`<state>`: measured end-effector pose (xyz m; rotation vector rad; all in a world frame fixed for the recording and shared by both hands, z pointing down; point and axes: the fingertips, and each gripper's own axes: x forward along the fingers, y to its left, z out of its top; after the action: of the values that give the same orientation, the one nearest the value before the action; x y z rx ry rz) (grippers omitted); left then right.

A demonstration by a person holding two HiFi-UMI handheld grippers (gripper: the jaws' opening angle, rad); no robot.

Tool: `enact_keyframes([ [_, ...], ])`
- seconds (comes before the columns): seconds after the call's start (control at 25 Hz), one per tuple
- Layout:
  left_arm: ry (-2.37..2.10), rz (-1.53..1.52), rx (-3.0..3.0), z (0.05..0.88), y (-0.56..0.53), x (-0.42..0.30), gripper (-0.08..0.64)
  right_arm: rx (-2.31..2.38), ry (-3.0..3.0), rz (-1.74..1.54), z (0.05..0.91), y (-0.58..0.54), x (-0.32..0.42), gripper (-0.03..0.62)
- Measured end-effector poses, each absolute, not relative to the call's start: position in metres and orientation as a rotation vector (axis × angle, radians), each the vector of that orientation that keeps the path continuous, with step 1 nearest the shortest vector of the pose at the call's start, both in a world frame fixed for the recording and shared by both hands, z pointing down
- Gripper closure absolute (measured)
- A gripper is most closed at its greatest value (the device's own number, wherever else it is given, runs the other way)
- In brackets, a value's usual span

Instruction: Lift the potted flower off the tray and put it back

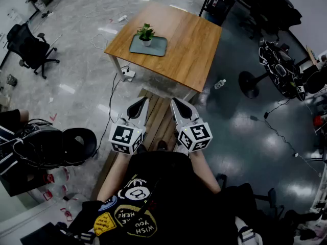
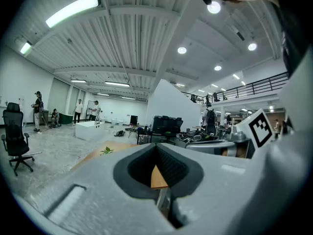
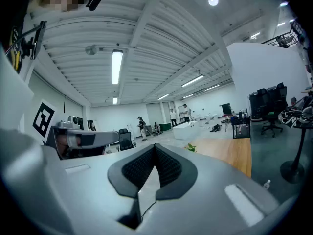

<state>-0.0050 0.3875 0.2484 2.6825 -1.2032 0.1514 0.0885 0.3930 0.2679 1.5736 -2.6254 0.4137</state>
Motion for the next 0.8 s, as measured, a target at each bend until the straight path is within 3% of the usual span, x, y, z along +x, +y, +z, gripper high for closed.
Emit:
enact_keyframes([
  [0.8,-1.234,0.161,2.608,0.269,0.369,0.022,0.561,1.557,-2.72,0.511,0.278,0.38,0.121,0.591],
])
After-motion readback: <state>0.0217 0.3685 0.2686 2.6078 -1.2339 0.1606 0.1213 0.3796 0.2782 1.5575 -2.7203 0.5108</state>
